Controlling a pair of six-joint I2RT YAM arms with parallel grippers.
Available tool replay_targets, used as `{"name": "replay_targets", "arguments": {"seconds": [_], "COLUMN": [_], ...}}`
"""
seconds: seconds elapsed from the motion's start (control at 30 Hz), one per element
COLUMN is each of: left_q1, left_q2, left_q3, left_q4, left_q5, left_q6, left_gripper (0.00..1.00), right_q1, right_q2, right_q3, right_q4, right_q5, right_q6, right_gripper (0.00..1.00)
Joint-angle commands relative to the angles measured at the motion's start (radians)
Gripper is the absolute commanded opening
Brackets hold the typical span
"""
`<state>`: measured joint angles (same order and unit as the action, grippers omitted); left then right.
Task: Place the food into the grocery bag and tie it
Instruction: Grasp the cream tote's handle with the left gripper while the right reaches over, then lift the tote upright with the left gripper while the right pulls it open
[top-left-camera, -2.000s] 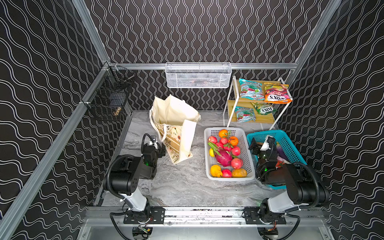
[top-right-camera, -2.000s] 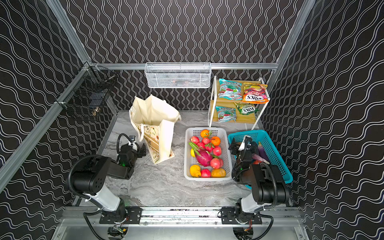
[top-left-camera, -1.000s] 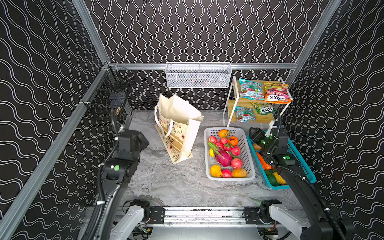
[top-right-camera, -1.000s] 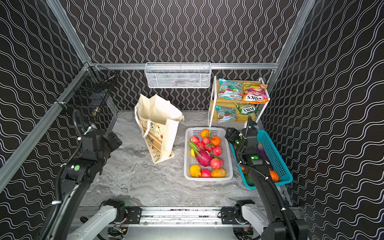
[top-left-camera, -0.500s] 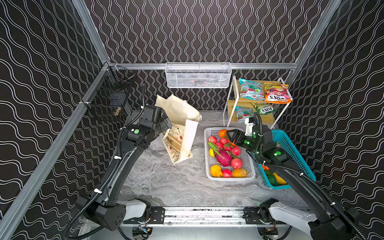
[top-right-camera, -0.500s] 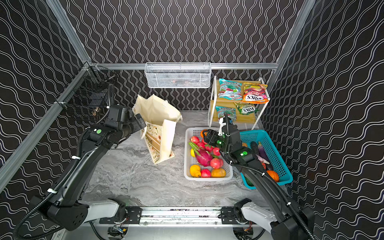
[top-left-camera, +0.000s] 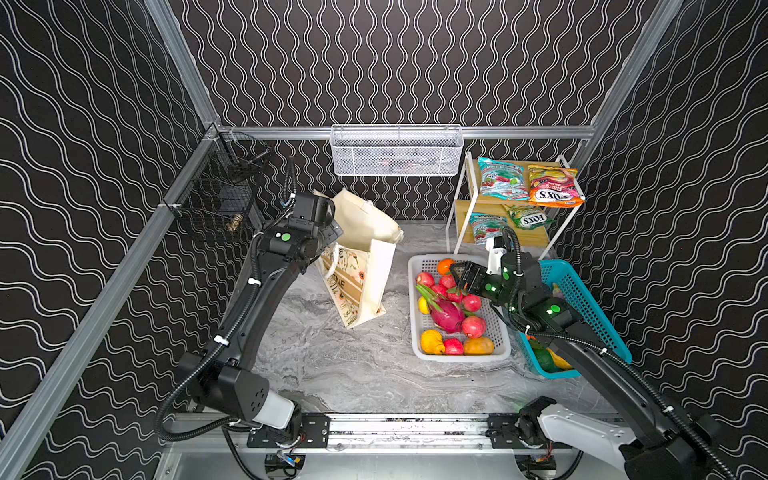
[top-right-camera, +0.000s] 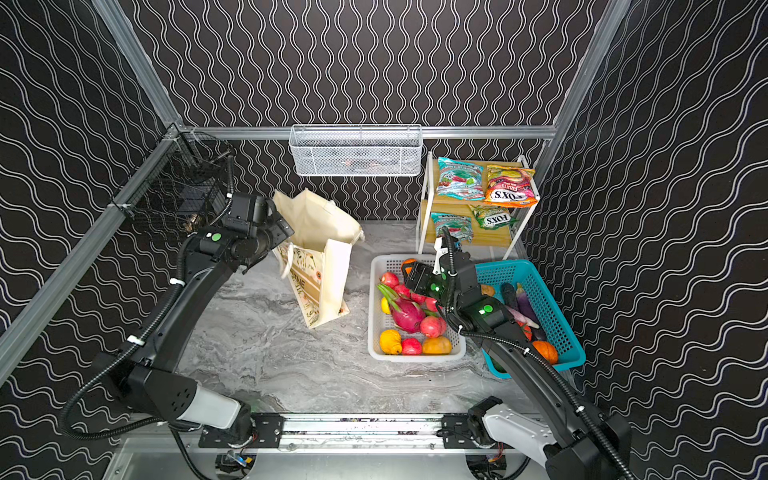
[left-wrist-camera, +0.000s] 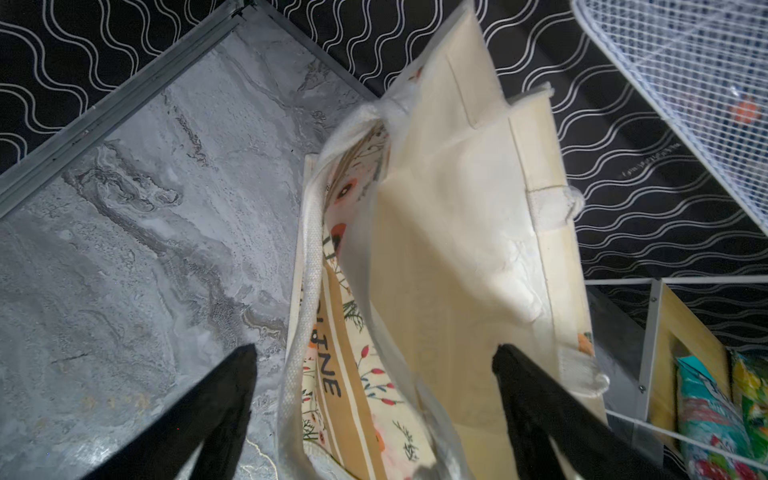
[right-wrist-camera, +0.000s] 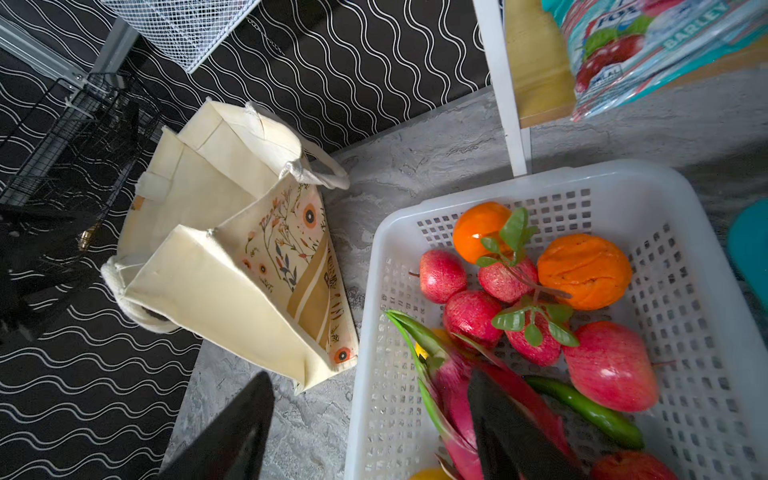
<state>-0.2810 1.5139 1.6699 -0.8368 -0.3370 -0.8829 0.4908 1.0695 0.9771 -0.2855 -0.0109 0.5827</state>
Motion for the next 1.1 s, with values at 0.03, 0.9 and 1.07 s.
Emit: {"name": "replay_targets", "arguments": {"seconds": [0.03,0.9,1.07], "left_q1": [0.030,0.155,0.156], "left_q2": [0.051,0.127,0.083], "left_q3": [0.039,-0.003,-0.005], "left_q4": [0.013,0.013,-0.035], "left_q5": [0.046,0.322,0.394], "left_q6": [0.006,0.213,0.347], "left_gripper": [0.85,0.18,0.00], "right_q1": [0.002,0.026,0.028], "right_q2": [0.004,0.142,0.192], "right_q3": [0.008,0.167,0.222], "right_q4": [-0.010,-0.005,-0.008], "right_q5": [0.011,-0.024,-0.049], "right_q6": [-0.022,-0.024,-0.032], "right_gripper": [0.75,0.77,0.78]}}
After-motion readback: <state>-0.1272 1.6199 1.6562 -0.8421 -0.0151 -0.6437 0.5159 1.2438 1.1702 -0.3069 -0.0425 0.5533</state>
